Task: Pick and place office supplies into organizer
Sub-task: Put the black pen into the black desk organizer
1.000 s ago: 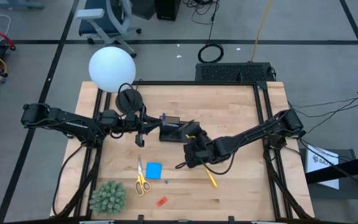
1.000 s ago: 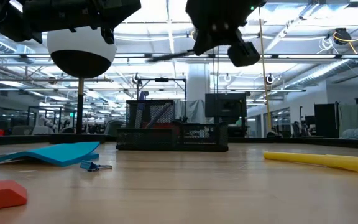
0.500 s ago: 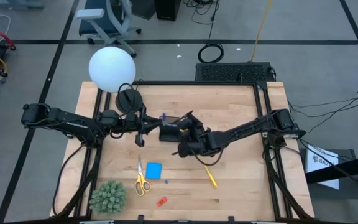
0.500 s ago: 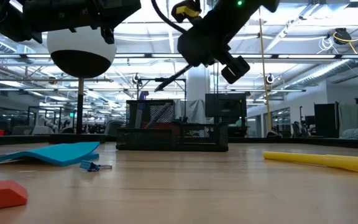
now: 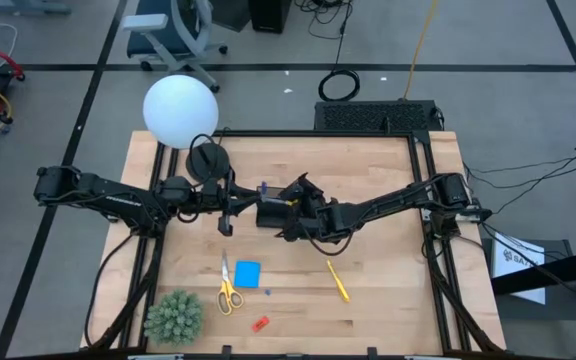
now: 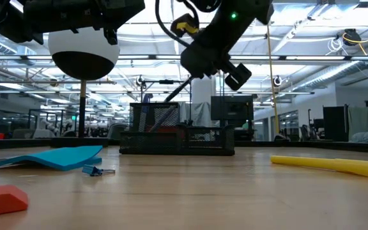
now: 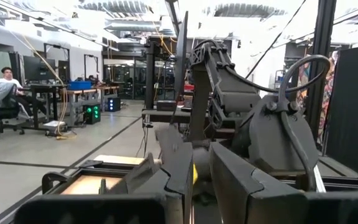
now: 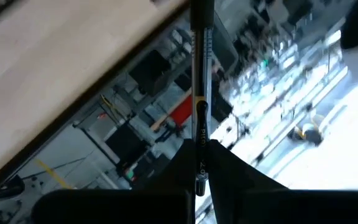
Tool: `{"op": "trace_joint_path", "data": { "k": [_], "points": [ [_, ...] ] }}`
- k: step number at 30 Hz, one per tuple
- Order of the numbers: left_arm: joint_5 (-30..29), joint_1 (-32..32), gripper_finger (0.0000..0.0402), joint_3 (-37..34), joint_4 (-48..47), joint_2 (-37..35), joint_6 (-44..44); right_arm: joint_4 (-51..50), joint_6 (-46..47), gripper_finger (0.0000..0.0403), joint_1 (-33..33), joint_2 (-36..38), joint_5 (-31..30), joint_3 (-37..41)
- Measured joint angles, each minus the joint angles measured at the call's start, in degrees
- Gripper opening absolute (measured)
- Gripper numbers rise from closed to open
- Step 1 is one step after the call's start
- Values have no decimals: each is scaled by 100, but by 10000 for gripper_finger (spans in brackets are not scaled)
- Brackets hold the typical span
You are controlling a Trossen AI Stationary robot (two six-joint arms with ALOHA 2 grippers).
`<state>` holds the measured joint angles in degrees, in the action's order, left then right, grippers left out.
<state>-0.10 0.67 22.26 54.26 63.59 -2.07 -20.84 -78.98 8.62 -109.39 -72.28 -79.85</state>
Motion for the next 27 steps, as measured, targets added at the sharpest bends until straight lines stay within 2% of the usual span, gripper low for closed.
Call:
{"op": "trace_joint_path", "data": {
  "k": [10, 19, 27],
  "points": [
    [-2, 2, 63, 0, 0, 0, 0, 1293, -1298, 11, -4, -333, 332, 2],
    [-2, 2, 63, 0, -2, 0, -4, 1462, -2029, 11, -73, -581, 494, 2],
    [-2, 2, 63, 0, -4, 0, 4, 2437, -3106, 11, -192, -583, 706, 2]
  ]
}}
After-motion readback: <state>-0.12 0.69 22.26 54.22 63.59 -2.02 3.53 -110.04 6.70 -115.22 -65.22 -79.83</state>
